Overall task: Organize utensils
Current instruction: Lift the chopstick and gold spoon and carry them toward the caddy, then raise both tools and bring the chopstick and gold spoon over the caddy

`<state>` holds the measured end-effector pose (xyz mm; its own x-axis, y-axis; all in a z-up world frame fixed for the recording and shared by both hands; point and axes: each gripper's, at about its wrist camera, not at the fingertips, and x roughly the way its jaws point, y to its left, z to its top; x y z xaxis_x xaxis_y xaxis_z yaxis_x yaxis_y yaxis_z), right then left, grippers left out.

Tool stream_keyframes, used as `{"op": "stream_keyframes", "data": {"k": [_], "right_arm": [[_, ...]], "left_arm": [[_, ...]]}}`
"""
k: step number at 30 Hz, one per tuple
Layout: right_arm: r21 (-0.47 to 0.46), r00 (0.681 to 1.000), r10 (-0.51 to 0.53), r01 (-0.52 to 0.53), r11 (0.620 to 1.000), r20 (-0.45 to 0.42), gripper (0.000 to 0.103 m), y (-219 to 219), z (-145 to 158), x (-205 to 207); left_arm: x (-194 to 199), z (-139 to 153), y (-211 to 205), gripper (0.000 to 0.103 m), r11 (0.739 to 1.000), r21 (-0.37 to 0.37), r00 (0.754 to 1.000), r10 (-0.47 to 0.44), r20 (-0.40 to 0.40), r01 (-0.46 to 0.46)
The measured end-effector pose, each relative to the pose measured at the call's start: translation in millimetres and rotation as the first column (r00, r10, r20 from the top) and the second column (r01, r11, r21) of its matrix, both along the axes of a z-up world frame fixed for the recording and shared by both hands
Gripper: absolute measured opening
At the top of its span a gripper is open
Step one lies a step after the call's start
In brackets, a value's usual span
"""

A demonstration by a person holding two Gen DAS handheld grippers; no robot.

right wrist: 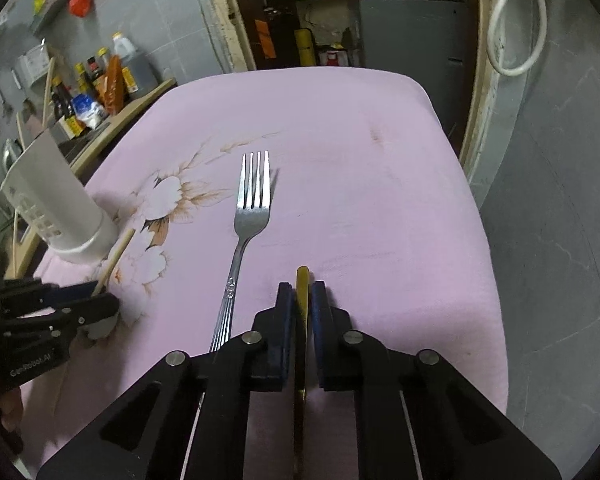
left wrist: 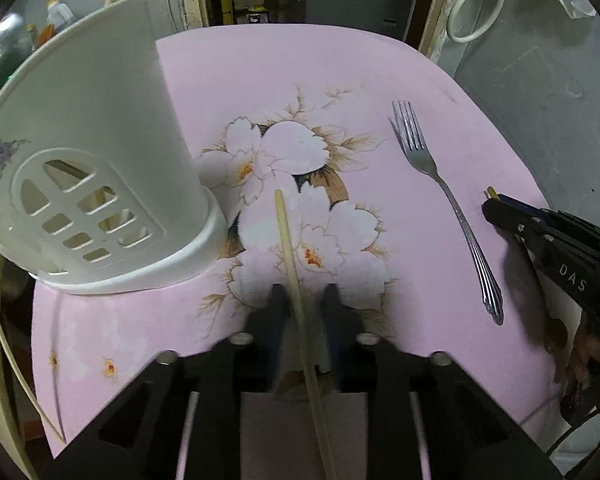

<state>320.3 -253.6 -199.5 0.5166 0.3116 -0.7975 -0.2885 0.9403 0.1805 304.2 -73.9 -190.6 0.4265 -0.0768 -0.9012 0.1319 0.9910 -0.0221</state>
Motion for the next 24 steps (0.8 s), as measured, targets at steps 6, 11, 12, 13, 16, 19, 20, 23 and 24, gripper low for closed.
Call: {"op": "stream_keyframes", "data": {"k": [6, 11, 12, 13, 16, 19, 20, 23, 24], "right_arm": [[0.013, 0.999, 0.012, -0.013, 1.0, 0.041, 0.004, -0.6, 9.7, -13.2], [0.016, 0.99, 0.04, -0.043, 0.999, 0.136, 0.004, 2.4, 25.9, -38.0], [0.017, 0.987, 0.044, -0.047, 0.999, 0.152, 0.004, 3.3, 29.0, -41.7], [0.02, 0.984, 0.049, -0.053, 0.998, 0.172, 0.004, 4.3, 33.2, -46.5], [0.033, 0.974, 0.056, -0.064, 0.997, 0.222, 0.004, 7.9, 45.5, -56.9], [0.056, 0.963, 0.055, -0.072, 0.996, 0.262, 0.003, 10.8, 57.5, -61.0], [0.065, 0.959, 0.054, -0.075, 0.995, 0.277, 0.003, 11.3, 61.7, -62.3], [0.084, 0.944, 0.05, -0.081, 0.993, 0.325, 0.002, 15.0, 75.1, -64.3], [0.094, 0.938, 0.048, -0.085, 0.992, 0.342, 0.002, 16.2, 80.7, -64.5]], "left_arm": [[-10.2, 6.8, 10.8, 0.002, 0.996, -0.085, 0.999, 0.022, 0.04, -0.019], [-44.8, 32.3, 26.7, 0.002, 0.976, -0.218, 0.979, 0.063, 0.195, -0.02], [-52.2, 36.5, 28.1, 0.002, 0.972, -0.231, 0.971, 0.081, 0.224, -0.028], [-59.9, 40.5, 29.9, 0.002, 0.969, -0.245, 0.964, 0.1, 0.248, -0.037], [-69.0, 47.5, 29.1, 0.002, 0.957, -0.284, 0.949, 0.142, 0.282, -0.059], [-78.2, 56.3, 28.0, 0.002, 0.952, -0.299, 0.932, 0.164, 0.323, -0.064], [-81.6, 61.1, 28.8, 0.002, 0.951, -0.304, 0.924, 0.171, 0.341, -0.064], [-90.3, 79.0, 39.1, 0.002, 0.942, -0.33, 0.908, 0.186, 0.377, -0.056], [-92.3, 84.0, 40.7, 0.002, 0.94, -0.336, 0.901, 0.192, 0.388, -0.055]]}}
